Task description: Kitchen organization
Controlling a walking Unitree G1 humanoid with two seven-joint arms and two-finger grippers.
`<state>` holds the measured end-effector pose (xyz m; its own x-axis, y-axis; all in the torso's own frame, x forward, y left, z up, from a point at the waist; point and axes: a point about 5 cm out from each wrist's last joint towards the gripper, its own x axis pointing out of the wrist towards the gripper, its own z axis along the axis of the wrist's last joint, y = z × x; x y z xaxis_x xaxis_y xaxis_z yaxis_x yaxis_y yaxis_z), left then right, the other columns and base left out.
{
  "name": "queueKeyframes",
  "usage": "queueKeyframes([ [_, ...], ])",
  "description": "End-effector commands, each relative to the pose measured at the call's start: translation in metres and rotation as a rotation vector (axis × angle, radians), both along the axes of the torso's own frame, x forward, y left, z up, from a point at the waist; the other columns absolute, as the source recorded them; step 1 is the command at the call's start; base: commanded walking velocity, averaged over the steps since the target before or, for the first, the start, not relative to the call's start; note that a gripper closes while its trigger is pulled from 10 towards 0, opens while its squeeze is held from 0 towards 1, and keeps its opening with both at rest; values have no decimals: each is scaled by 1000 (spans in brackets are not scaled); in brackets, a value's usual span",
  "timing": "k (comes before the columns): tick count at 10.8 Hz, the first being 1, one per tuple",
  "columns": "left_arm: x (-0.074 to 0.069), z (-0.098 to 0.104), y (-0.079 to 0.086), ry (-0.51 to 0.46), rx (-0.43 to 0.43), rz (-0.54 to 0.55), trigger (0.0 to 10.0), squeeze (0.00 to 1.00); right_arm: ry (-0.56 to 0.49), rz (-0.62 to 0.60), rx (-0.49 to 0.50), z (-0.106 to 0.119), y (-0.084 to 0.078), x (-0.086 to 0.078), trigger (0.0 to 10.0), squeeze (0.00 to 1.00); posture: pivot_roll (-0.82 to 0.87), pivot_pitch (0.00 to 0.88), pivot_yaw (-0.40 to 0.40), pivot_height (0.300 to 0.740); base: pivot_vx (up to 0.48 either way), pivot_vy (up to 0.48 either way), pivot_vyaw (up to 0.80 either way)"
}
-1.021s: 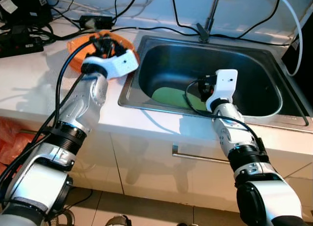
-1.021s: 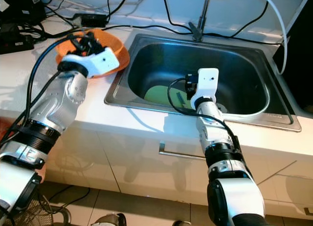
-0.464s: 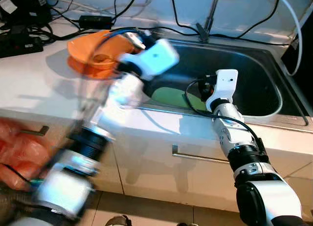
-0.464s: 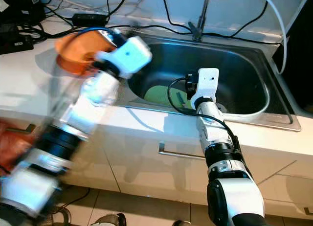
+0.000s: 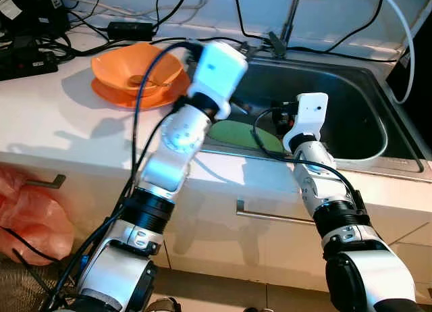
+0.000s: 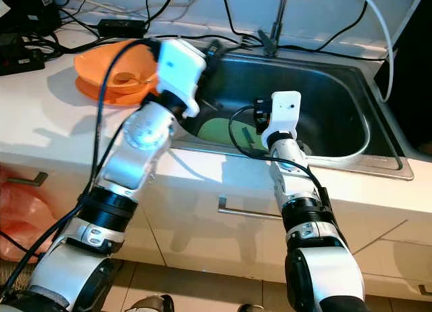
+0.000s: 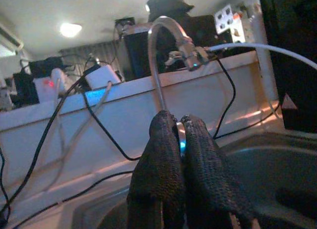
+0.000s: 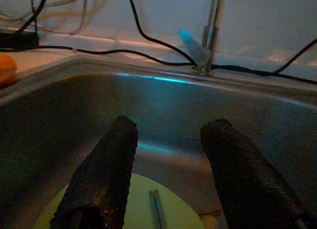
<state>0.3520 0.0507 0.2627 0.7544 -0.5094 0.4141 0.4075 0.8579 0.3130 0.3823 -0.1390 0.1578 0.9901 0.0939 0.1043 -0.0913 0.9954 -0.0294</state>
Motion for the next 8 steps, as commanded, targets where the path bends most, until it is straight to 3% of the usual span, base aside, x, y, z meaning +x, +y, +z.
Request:
queueKeyframes([
  [1,0,1,5,22,-39,-25,10000,0,-31,10,-52,3,-1,-1,10000,1000,57,47,-35,740,0,0,0],
  [2,1,-1,10,61,-65,-48,10000,0,-65,30,-134,4,2,-3,10000,1000,57,47,-36,740,0,0,0],
  [3,0,-2,15,104,-109,-64,10000,0,-112,66,-238,7,8,-5,10000,412,55,48,-37,740,0,0,0],
  [4,1,-2,17,130,-138,-72,10000,0,-128,84,-263,8,10,-6,10000,0,55,49,-37,740,0,0,0],
  [8,1,-14,19,262,-132,-167,10000,0,-185,101,-340,11,15,-8,10000,0,55,49,-37,740,0,0,0],
])
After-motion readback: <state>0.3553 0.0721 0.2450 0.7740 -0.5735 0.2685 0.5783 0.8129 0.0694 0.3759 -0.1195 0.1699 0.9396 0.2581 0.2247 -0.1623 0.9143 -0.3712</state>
